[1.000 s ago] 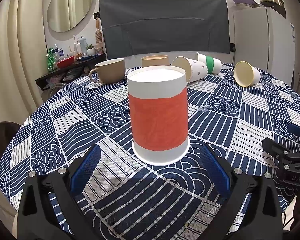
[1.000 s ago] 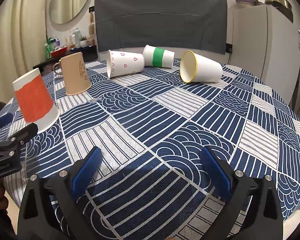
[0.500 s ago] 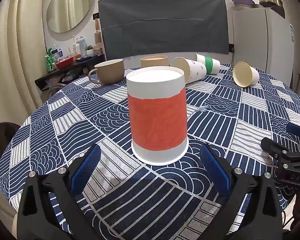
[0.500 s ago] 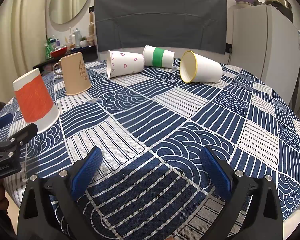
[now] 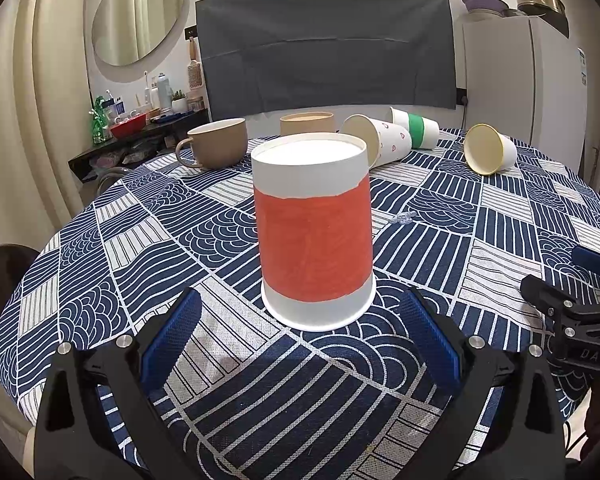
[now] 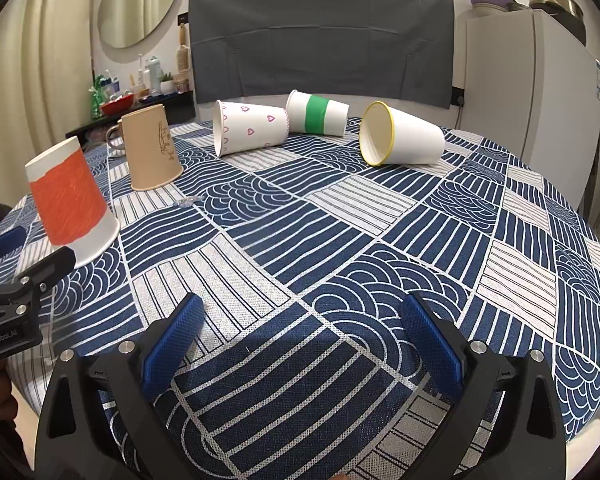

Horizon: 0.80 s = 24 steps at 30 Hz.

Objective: Flip cup upside down

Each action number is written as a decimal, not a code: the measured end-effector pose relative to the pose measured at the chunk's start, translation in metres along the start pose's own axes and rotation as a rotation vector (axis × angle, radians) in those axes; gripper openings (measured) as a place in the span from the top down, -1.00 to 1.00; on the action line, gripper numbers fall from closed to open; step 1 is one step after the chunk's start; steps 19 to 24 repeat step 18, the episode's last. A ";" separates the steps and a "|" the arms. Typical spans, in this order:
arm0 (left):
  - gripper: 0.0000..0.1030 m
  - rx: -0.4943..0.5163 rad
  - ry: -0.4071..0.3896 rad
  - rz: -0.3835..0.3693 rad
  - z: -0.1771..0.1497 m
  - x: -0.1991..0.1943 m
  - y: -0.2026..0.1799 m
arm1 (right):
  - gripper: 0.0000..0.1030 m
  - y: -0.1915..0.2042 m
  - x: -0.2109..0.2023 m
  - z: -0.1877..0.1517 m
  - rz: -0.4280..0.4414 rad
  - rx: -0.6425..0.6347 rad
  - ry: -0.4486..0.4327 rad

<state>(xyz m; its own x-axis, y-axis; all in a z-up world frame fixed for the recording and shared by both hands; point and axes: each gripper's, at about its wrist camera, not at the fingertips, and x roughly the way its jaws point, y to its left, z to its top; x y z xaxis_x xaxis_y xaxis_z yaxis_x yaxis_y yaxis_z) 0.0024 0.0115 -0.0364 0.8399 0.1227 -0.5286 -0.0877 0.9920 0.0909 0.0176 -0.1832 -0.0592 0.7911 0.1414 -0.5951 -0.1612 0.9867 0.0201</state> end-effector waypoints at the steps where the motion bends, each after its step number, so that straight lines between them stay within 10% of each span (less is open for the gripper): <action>1: -0.89 -0.002 0.001 -0.003 0.000 0.000 0.000 | -0.85 0.000 0.000 0.000 0.000 0.000 0.000; 24: -0.89 -0.023 0.012 -0.010 0.000 0.002 0.003 | -0.85 0.000 0.000 0.000 0.000 -0.001 -0.001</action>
